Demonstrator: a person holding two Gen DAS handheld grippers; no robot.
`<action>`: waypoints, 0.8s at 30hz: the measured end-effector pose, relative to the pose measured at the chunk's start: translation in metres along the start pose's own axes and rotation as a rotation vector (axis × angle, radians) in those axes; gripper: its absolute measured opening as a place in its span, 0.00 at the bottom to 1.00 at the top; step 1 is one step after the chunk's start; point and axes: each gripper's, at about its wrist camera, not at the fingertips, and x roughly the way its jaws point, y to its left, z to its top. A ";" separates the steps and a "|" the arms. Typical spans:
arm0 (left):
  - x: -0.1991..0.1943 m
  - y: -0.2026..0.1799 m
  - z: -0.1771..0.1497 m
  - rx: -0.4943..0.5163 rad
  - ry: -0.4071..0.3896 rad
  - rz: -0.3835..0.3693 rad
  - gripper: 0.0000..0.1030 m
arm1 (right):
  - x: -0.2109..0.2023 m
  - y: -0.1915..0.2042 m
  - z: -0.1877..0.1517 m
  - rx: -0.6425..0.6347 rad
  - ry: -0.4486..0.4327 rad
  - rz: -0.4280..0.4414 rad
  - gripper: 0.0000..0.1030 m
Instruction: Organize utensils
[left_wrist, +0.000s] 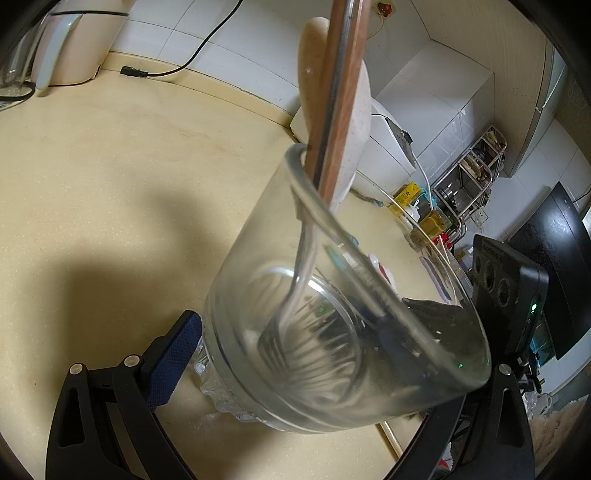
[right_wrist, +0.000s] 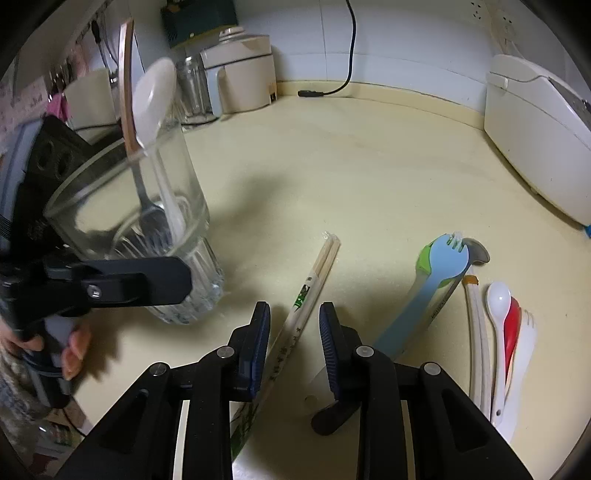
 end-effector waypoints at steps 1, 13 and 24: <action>0.000 0.000 0.000 0.000 0.000 0.000 0.96 | 0.000 0.002 -0.001 -0.012 -0.004 -0.011 0.27; 0.000 0.000 0.000 0.000 0.000 0.000 0.96 | -0.004 -0.006 -0.004 0.015 -0.026 0.027 0.12; 0.000 0.000 0.000 0.000 0.000 0.000 0.96 | -0.052 -0.019 0.006 0.097 -0.184 0.111 0.07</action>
